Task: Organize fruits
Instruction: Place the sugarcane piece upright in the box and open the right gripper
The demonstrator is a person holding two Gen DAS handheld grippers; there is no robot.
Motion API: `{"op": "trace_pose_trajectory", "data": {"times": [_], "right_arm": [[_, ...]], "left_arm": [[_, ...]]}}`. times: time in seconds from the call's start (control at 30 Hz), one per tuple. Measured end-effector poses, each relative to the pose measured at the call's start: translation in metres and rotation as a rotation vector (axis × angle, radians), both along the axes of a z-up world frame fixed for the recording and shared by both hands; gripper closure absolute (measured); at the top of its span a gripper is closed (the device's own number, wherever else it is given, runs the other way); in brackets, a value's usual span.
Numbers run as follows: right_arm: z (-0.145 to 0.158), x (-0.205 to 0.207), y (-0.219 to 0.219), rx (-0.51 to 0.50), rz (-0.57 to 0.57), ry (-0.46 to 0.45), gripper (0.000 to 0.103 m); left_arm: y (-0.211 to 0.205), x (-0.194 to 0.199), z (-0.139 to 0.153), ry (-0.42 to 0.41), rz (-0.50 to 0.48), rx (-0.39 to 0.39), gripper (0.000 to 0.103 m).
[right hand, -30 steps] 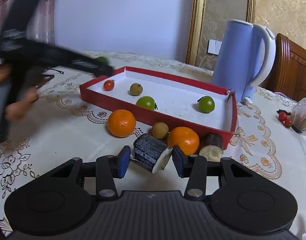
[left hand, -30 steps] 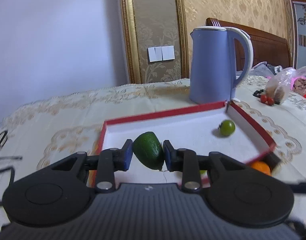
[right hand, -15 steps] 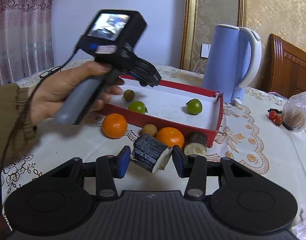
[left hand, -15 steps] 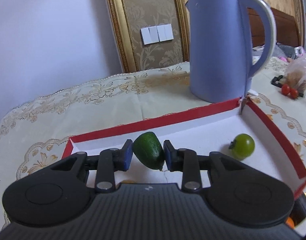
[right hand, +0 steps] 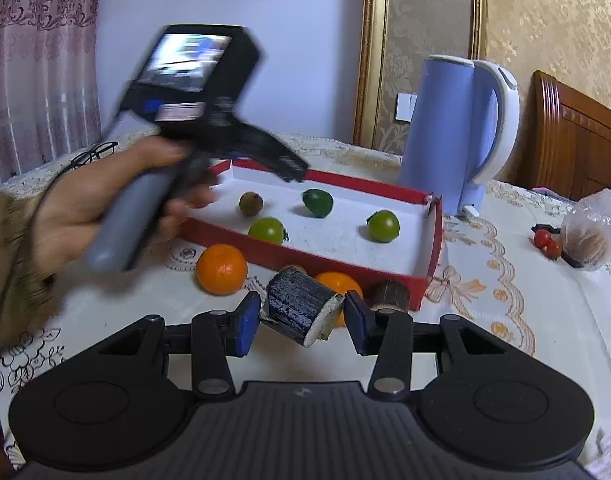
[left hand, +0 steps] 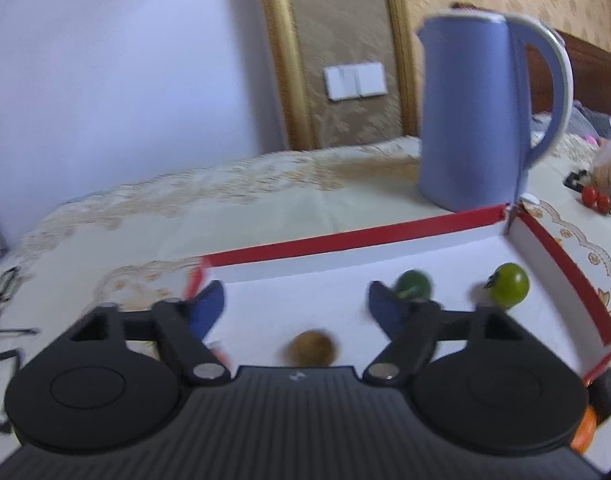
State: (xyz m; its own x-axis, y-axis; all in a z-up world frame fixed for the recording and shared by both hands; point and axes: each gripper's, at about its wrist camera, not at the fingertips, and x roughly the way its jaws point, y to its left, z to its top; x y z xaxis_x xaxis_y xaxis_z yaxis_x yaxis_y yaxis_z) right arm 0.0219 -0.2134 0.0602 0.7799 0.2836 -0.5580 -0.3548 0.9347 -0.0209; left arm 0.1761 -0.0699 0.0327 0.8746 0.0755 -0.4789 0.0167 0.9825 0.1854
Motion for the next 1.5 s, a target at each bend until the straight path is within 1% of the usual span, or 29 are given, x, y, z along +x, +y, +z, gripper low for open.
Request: {"op": "trace_pose_trajectory", "data": {"times": [0.07,0.13,0.17,0.23,0.3,0.43,0.53,0.63,0.7,0.77,0.87,0.93,1.0,1.03,1.07,1.1,1.17,1.23,1.3,1.33,1.4,1.43,1.5], "right_arm": [[0.001,0.007,0.001,-0.002,-0.008,-0.001,0.059],[0.002,0.016,0.003,-0.003,-0.012,0.001,0.059],[0.003,0.021,0.004,-0.001,-0.015,0.002,0.059],[0.004,0.032,0.006,0.0,-0.028,0.002,0.059],[0.005,0.045,0.007,0.0,-0.047,0.0,0.059],[0.004,0.076,0.007,0.002,-0.093,0.016,0.059],[0.0,0.103,0.007,0.003,-0.126,0.044,0.059],[-0.004,0.129,0.007,-0.002,-0.168,0.062,0.059],[-0.006,0.147,0.008,-0.005,-0.202,0.07,0.059],[-0.008,0.164,0.009,-0.013,-0.233,0.074,0.059],[-0.011,0.183,0.008,-0.014,-0.289,0.073,0.057],[-0.013,0.19,0.006,-0.016,-0.296,0.095,0.055],[-0.011,0.186,0.005,-0.011,-0.3,0.099,0.048],[-0.009,0.182,0.004,-0.004,-0.296,0.09,0.045],[-0.007,0.177,0.003,-0.002,-0.29,0.081,0.038],[-0.005,0.172,0.002,-0.004,-0.287,0.071,0.033],[-0.001,0.158,-0.002,0.001,-0.291,0.05,0.033],[0.002,0.142,-0.007,0.014,-0.297,0.045,0.03],[0.004,0.122,-0.014,0.008,-0.334,0.035,0.021],[0.004,0.111,-0.018,0.004,-0.354,0.025,0.02],[0.005,0.09,-0.026,-0.001,-0.385,0.023,0.014],[0.006,0.082,-0.03,0.004,-0.398,0.028,0.012],[0.008,0.064,-0.037,0.012,-0.419,0.032,0.005]], "left_arm": [[0.012,-0.022,0.0,-0.028,0.033,0.015,0.016],[0.026,-0.042,-0.002,-0.044,0.054,0.008,0.011],[0.032,-0.052,-0.003,-0.047,0.063,0.001,0.011],[0.044,-0.071,-0.007,-0.043,0.076,-0.022,0.01],[0.055,-0.087,-0.011,-0.034,0.082,-0.051,0.007],[0.069,-0.116,-0.016,-0.017,0.086,-0.103,0.005],[0.072,-0.126,-0.019,-0.011,0.08,-0.119,0.004],[0.066,-0.134,-0.02,-0.022,0.062,-0.088,0.0],[0.062,-0.135,-0.021,-0.031,0.056,-0.062,0.0],[0.06,-0.136,-0.022,-0.028,0.047,-0.052,0.0],[0.061,-0.137,-0.023,-0.015,0.028,-0.076,0.0],[0.064,-0.137,-0.023,-0.004,0.013,-0.101,0.0],[0.065,-0.138,-0.023,0.0,-0.007,-0.117,0.0],[0.065,-0.138,-0.023,-0.005,-0.021,-0.123,0.0],[0.062,-0.139,-0.023,-0.009,-0.031,-0.121,0.0],[0.059,-0.139,-0.023,-0.011,-0.036,-0.115,0.0],[0.051,-0.141,-0.023,-0.015,-0.057,-0.107,0.0],[0.042,-0.144,-0.022,-0.022,-0.11,-0.105,0.0],[0.033,-0.144,-0.023,-0.026,-0.158,-0.111,0.0],[0.028,-0.143,-0.024,-0.028,-0.168,-0.115,0.0],[0.018,-0.141,-0.026,-0.04,-0.176,-0.119,0.0],[0.011,-0.139,-0.027,-0.05,-0.179,-0.108,0.0],[-0.002,-0.137,-0.03,-0.047,-0.179,-0.065,0.0]]}}
